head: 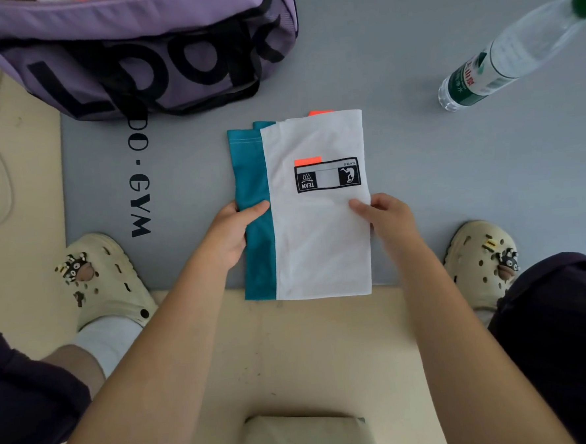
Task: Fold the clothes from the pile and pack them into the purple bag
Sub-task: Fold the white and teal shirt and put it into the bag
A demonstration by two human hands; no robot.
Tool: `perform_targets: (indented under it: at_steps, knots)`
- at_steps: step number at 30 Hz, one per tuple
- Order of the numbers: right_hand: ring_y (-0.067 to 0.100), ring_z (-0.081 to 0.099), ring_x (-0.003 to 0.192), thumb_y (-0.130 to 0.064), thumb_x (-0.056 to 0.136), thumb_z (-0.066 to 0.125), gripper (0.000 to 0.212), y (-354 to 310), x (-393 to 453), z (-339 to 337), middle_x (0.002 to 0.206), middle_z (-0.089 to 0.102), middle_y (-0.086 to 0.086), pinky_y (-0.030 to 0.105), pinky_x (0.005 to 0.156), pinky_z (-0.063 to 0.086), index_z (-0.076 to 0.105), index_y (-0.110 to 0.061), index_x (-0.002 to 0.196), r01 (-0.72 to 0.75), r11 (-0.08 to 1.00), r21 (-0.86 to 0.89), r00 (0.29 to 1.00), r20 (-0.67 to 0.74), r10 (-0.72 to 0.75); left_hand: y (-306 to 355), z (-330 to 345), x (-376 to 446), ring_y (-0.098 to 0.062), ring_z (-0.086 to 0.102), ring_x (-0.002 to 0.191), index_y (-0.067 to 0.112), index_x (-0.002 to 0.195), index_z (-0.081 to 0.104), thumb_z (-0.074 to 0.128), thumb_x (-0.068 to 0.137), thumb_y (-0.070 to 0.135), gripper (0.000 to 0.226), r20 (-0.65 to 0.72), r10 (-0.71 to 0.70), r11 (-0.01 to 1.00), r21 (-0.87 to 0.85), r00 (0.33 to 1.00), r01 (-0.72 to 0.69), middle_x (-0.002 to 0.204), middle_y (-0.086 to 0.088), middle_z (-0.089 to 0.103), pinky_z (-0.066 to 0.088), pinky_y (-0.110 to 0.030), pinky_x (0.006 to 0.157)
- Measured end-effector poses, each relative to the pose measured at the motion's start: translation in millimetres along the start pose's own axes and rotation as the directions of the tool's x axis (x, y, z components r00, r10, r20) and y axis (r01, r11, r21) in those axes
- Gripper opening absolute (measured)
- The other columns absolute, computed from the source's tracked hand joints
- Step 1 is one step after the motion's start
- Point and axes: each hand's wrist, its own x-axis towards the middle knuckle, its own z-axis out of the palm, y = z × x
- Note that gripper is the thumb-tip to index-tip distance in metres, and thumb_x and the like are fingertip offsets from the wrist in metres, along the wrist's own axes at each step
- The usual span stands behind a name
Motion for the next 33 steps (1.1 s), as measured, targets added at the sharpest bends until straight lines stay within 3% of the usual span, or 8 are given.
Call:
perform_targets:
  at_steps: [4, 9, 12, 15, 20, 24, 28, 33]
  knots:
    - [0.026, 0.066, 0.084, -0.012, 0.082, 0.076, 0.021, 1.2, 0.8, -10.1, 0.082, 0.070, 0.005, 0.044, 0.087, 0.052, 0.056, -0.014, 0.089, 0.008, 0.986, 0.165, 0.995, 0.099, -0.024, 0.3, 5.0, 1.7, -0.023, 0.068, 0.110, 0.007, 0.129, 0.057, 0.067, 0.090, 0.006, 0.041, -0.038, 0.016, 0.996, -0.091, 0.999, -0.019, 0.122, -0.007, 0.070, 0.056, -0.033, 0.087]
    - [0.024, 0.063, 0.077, -0.007, 0.084, 0.071, 0.031, -10.6, -1.1, -22.7, 0.081, 0.065, 0.011, 0.036, 0.079, 0.048, 0.050, -0.027, 0.094, 0.177, 0.972, 0.157, 0.953, 0.218, -0.209, 8.9, 1.0, -3.2, -0.015, 0.069, 0.107, 0.036, 0.139, 0.039, 0.069, 0.085, -0.004, 0.074, -0.078, 0.210, 0.976, -0.047, 0.975, -0.214, 0.118, 0.008, 0.071, 0.057, -0.028, 0.080]
    - [0.022, 0.051, 0.076, -0.002, 0.083, 0.069, 0.032, -23.1, -0.1, -23.0, 0.080, 0.055, 0.013, 0.035, 0.077, 0.041, 0.064, -0.030, 0.096, 0.310, 0.951, -0.005, 0.918, 0.262, -0.298, 21.8, -0.6, -6.3, -0.016, 0.065, 0.115, 0.039, 0.131, 0.051, 0.064, 0.087, -0.008, 0.066, 0.040, 0.342, 0.934, 0.100, 0.939, -0.344, 0.123, 0.009, 0.069, 0.055, -0.024, 0.084]
    - [0.015, 0.057, 0.081, -0.001, 0.079, 0.069, 0.041, -33.7, 1.4, -20.1, 0.086, 0.060, -0.001, 0.018, 0.077, 0.045, 0.068, -0.036, 0.100, 0.402, 0.878, -0.260, 0.897, 0.302, -0.322, 36.3, 0.2, -7.3, -0.012, 0.062, 0.116, 0.036, 0.114, 0.070, 0.075, 0.080, 0.003, 0.047, 0.116, 0.335, 0.834, 0.426, 0.935, -0.351, 0.117, 0.017, 0.068, 0.053, -0.023, 0.092]
    - [0.011, 0.050, 0.083, -0.001, 0.079, 0.065, 0.052, -36.1, 0.0, -14.2, 0.098, 0.058, -0.021, 0.001, 0.069, 0.035, 0.059, -0.037, 0.115, 0.516, 0.678, -0.523, 0.857, 0.332, -0.395, 32.7, 9.3, -3.1, -0.005, 0.051, 0.111, 0.030, 0.117, 0.064, 0.078, 0.076, 0.006, 0.050, 0.148, 0.337, 0.546, 0.774, 0.930, -0.321, 0.121, 0.013, 0.058, 0.038, -0.008, 0.082]
    - [0.019, 0.051, 0.087, 0.001, 0.079, 0.065, 0.051, -30.3, 1.1, -9.0, 0.097, 0.060, -0.006, 0.014, 0.070, 0.033, 0.060, -0.029, 0.120, 0.525, 0.597, -0.607, 0.840, 0.253, -0.480, 22.4, 15.1, 4.3, -0.014, 0.056, 0.105, 0.018, 0.113, 0.067, 0.074, 0.081, 0.006, 0.035, 0.069, 0.510, 0.416, 0.852, 0.857, -0.316, 0.117, 0.001, 0.065, 0.039, -0.019, 0.088]
    - [0.018, 0.054, 0.083, 0.002, 0.076, 0.069, 0.052, -30.4, 1.1, -5.3, 0.098, 0.062, -0.006, 0.005, 0.073, 0.036, 0.064, -0.027, 0.119, 0.527, 0.677, -0.514, 0.835, 0.168, -0.523, 18.0, 10.9, 9.7, -0.026, 0.057, 0.106, 0.015, 0.111, 0.071, 0.073, 0.083, 0.009, 0.028, 0.022, 0.587, 0.371, 0.881, 0.809, -0.293, 0.109, -0.007, 0.067, 0.043, -0.029, 0.088]
    - [0.034, 0.053, 0.098, -0.002, 0.080, 0.070, 0.036, -38.2, 15.1, 0.1, 0.100, 0.062, 0.014, 0.035, 0.086, 0.041, 0.067, -0.008, 0.115, 0.509, 0.503, -0.698, 0.814, 0.198, -0.547, 23.8, 5.2, 13.9, -0.031, 0.045, 0.112, 0.013, 0.102, 0.075, 0.076, 0.083, 0.019, 0.019, 0.136, 0.673, 0.148, 0.939, 0.727, -0.312, 0.105, -0.008, 0.053, 0.042, -0.038, 0.091]
